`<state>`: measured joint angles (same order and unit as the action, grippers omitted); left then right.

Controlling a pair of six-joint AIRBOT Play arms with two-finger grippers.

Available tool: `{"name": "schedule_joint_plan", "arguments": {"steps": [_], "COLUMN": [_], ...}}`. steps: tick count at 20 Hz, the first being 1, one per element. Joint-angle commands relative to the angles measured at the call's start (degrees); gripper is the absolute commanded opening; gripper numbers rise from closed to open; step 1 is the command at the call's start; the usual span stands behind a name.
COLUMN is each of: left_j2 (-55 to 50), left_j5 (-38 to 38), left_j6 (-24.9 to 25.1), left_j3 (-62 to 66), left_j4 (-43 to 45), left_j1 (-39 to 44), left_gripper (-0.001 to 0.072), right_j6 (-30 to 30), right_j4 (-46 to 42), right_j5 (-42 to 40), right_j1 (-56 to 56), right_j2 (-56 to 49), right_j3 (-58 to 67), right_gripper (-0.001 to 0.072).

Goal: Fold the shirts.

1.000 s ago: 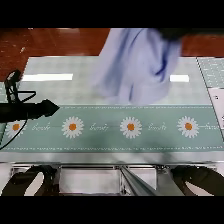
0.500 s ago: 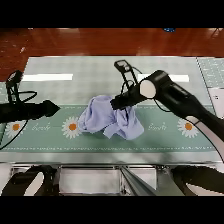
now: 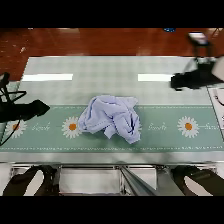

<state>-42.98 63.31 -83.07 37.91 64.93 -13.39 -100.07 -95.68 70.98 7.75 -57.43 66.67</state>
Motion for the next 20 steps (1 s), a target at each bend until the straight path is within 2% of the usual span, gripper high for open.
{"name": "schedule_joint_plan", "arguments": {"steps": [1,4,7,10,15,16,17,18,20], "left_j2": [-2.5,-9.0,-15.8,-19.9,-25.8,-27.1,-27.9,-28.1,-28.1], "left_j5": [1.2,-1.2,-6.7,-13.9,-19.2,-19.2,-19.2,-19.2,-17.8], "left_j6": [2.9,8.2,9.4,9.4,9.4,9.4,9.4,9.5,9.6], "left_j3": [-8.1,-12.8,-12.8,-12.7,-12.1,-11.3,-10.4,-9.5,-7.6], "left_j4": [-9.6,-17.9,-20.7,-23.5,-26.7,-26.6,-26.6,-26.6,-26.4], "left_j1": [-1.0,0.3,3.5,8.9,18.6,20.1,21.0,21.7,21.6], "left_gripper": [0.0507,0.0507,0.0507,0.0507,0.0506,0.043,0.018,0.0017,0.0014], "right_j6": [1.2,8.5,12.6,12.7,9.9,8.9,7.8,6.7,6.2], "right_j4": [11.5,31.2,42.3,42.8,42.8,42.8,42.8,43.0,45.4], "right_j5": [-5.6,-8.4,-9.4,-9.5,-10.5,-11.4,-12.7,-13.6,-15.2], "right_j1": [-16.7,-20.9,-20.7,-18.6,-12.0,-10.5,-8.7,-7.1,-2.8], "right_j2": [15.0,20.7,21.0,21.0,20.9,20.9,20.9,20.6,18.2], "right_j3": [-19.1,-36.8,-45.9,-47.8,-47.8,-47.8,-47.8,-47.8,-47.8], "right_gripper": [0.0406,0.0406,0.0406,0.0405,0.0405,0.0405,0.0405,0.0405,0.0405]}}
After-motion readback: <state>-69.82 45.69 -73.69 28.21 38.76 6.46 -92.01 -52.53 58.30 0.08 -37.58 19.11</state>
